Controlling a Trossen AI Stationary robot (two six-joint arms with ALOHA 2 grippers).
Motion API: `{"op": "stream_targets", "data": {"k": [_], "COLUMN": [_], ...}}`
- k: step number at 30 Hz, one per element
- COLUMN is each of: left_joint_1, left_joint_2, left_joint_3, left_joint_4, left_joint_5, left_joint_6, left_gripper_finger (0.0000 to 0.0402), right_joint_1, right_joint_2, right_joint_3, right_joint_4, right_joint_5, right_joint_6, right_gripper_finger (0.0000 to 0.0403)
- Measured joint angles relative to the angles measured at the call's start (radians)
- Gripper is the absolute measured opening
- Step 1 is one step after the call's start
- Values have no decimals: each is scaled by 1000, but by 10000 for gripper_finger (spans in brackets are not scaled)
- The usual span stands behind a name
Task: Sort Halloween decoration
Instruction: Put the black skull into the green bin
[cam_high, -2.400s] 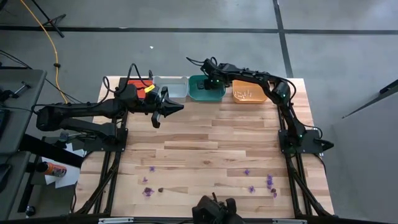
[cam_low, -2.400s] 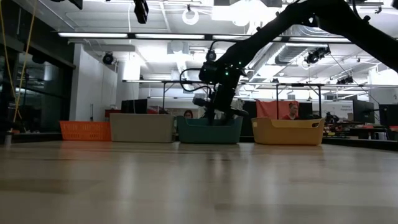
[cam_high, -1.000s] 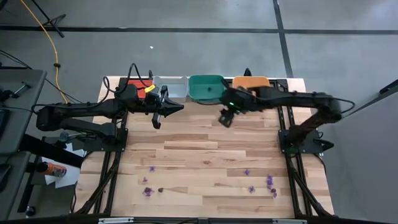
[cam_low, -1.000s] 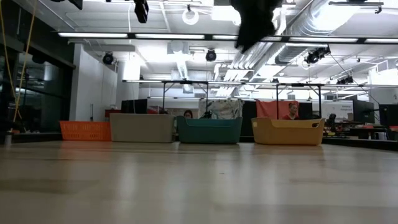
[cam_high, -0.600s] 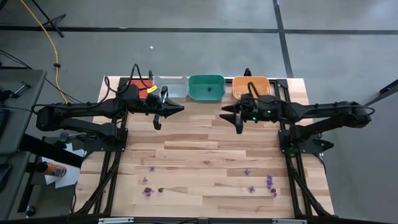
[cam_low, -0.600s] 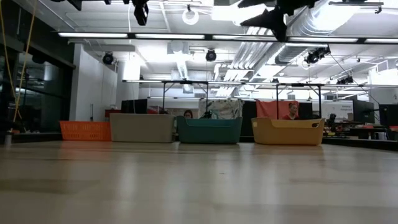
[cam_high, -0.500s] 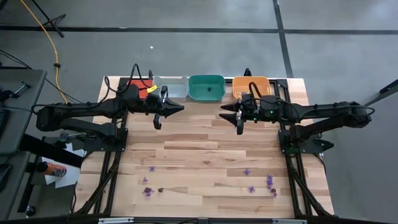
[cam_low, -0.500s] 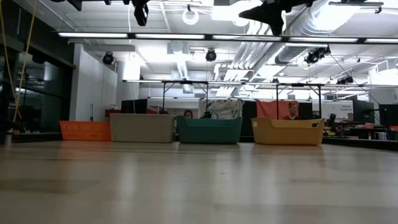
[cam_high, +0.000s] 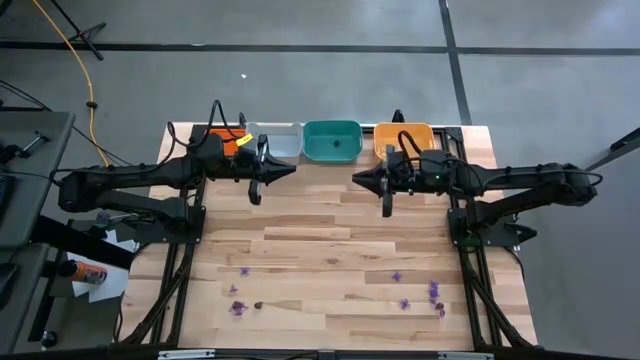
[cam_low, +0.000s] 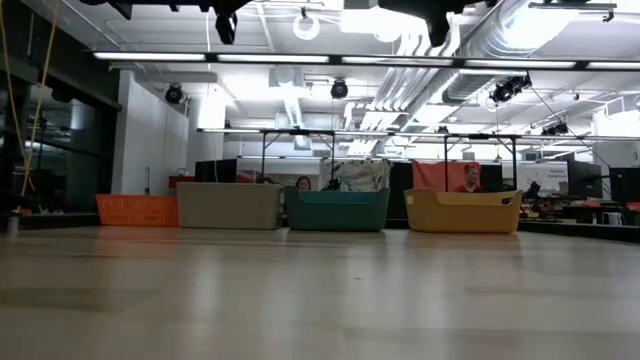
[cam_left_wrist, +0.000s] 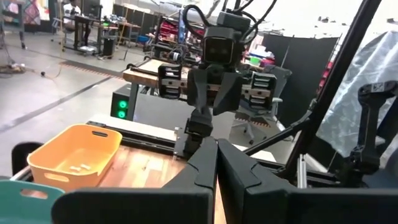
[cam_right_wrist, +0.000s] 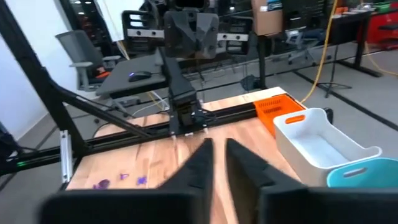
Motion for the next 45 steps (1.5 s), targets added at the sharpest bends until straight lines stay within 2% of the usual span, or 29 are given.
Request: {"op": "stream_targets", "data": {"k": [1,3,6,12,15,21,32,39,45], "left_joint_1": [0,0,0,0,0,0,0,0,0], "left_joint_2": [0,0,0,0,0,0,0,0,0], "left_joint_3": [0,0,0,0,0,0,0,0,0], "left_joint_4": [0,0,-3,-13,-17,-17,-21,-21,-21], "left_joint_5": [0,0,0,-2,-37,-42,-44,-111,-115], "left_joint_6": [11,27,52,79,83,129,130,130,130], "left_gripper_finger": [0,0,0,0,0,0,0,0,0], "right_joint_1": [-4,-12,-23,-34,-45,-80,-96,-96,-96], "right_joint_2": [0,0,0,0,0,0,0,0,1], "right_joint_3": [0,0,1,1,1,2,2,2,2], "right_joint_4": [0,3,9,45,61,62,62,62,62], "right_joint_5": [-13,-32,-39,-55,-97,-179,-184,-179,-169], "right_joint_6": [0,0,-6,-72,-110,-109,-116,-133,-131], "right_gripper_finger": [19,8,16,5,2,1,0,0,0]}}
